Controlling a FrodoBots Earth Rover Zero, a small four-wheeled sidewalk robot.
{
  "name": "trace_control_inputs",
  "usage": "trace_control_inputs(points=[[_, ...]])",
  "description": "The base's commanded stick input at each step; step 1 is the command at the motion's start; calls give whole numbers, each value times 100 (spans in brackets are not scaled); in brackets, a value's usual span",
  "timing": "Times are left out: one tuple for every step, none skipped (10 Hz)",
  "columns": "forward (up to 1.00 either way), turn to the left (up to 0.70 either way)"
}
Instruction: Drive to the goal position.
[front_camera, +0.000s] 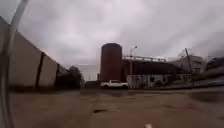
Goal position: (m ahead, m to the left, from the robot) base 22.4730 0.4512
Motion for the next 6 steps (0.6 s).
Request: trace_control_inputs(points=[[100, 0], [100, 0], [100, 0], [100, 0], [100, 0], [100, 0]])
